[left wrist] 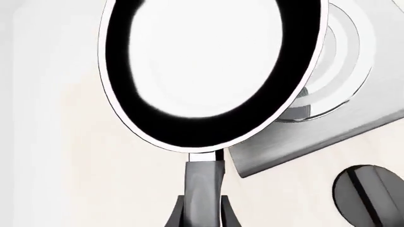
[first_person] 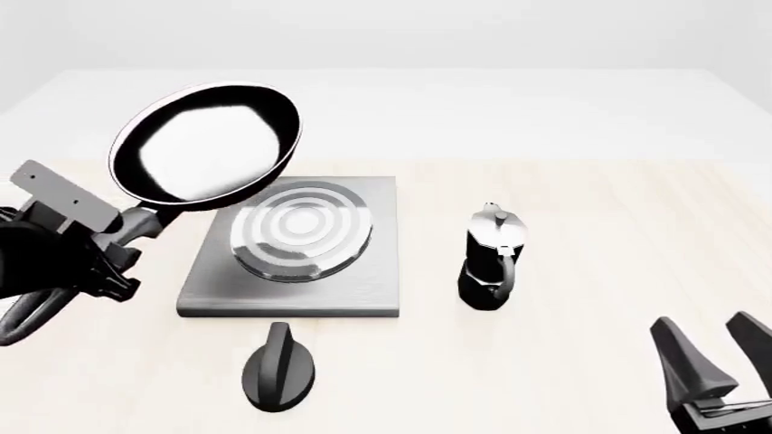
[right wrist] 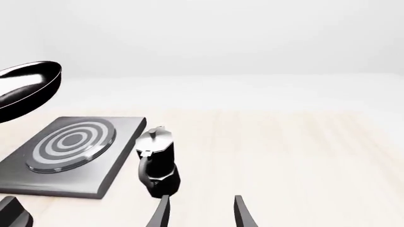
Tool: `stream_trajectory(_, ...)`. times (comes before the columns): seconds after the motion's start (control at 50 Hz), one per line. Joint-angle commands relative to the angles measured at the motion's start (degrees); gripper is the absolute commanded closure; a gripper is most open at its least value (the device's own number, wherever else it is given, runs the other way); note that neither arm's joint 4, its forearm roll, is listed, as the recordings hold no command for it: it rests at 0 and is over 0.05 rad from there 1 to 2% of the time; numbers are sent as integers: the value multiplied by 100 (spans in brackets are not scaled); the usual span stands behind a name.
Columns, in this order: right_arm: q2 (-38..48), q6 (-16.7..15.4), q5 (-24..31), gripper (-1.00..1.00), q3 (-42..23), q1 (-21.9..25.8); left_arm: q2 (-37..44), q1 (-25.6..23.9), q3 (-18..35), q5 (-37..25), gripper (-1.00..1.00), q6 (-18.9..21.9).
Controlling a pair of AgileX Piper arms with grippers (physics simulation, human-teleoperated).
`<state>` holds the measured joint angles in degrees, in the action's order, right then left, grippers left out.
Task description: Turn on the stove and put the frying pan on it.
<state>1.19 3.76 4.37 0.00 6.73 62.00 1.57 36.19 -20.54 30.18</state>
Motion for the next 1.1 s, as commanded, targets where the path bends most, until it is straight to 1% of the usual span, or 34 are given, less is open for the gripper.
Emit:
stream_trajectory(0.02,-75,24,68,-100,0,-56,122,-428,132,83,100,340)
stream_trajectory(0.06,-80,26,77,-100,0,-62,172,-524,175,101,100,254)
stream_trajectory(0.14,-87,39,103,-100,0,-61,184,-670,70,240,100,389)
stream_trajectory(0.2,-88,36,106,-100,0,-58,176,-766,64,218,100,338)
stream_trajectory(0.28,-90,49,113,-100,0,-67,100,-911,-31,248,100,440)
stream_trajectory(0.4,-92,54,111,-100,0,-74,-1,-1091,-79,194,100,449)
stream_trajectory(0.74,-104,66,111,-100,0,-100,122,-1161,-445,496,100,602)
stream_trajectory(0.9,-100,70,112,-100,0,-99,206,-1114,-492,605,100,648)
stream_trajectory(1.1,-104,63,121,-100,0,-121,291,-1169,-569,705,100,598)
